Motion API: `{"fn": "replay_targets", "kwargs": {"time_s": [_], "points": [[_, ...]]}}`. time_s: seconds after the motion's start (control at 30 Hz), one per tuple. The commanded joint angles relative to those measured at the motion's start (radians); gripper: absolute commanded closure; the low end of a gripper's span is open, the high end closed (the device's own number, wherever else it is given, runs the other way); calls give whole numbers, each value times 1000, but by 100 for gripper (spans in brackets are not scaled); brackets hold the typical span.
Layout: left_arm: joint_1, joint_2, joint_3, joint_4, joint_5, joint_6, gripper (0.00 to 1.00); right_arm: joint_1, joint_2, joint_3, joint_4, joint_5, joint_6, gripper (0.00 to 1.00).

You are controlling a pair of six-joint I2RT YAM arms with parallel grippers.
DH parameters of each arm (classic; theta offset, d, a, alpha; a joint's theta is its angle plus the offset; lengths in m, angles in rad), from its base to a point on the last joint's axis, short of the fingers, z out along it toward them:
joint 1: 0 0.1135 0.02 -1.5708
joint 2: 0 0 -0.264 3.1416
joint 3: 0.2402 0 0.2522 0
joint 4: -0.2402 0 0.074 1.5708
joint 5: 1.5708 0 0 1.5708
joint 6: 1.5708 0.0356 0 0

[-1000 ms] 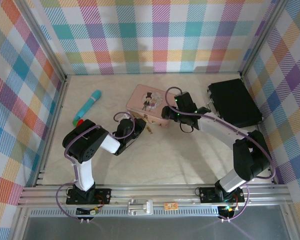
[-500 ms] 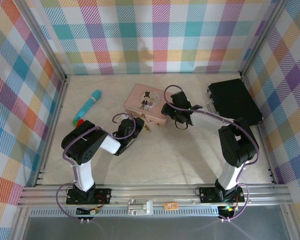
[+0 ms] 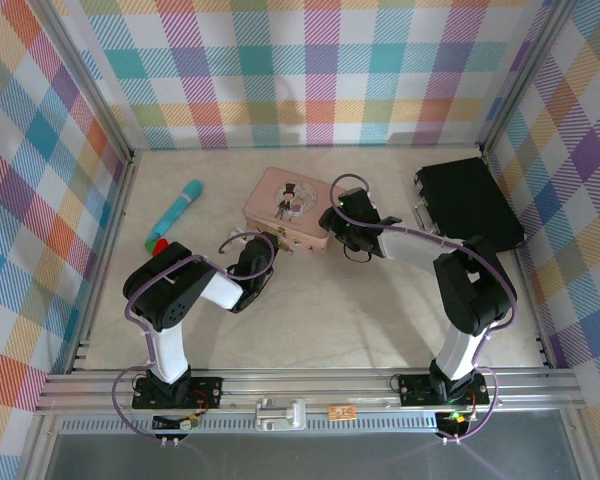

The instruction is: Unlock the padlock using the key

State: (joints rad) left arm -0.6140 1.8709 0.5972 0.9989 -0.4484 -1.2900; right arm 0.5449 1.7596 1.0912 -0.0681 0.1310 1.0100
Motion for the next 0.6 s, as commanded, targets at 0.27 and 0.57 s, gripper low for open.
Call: {"fn": "replay_targets", "kwargs": {"time_s": [0.27,0.57], "points": [[2,-55,-15,16,-148,17,100,10,35,30,-71,30,-11,31],[28,-271,-15,-309,31,162,100,11,-28,56,-44,-2,-160,25]]}}
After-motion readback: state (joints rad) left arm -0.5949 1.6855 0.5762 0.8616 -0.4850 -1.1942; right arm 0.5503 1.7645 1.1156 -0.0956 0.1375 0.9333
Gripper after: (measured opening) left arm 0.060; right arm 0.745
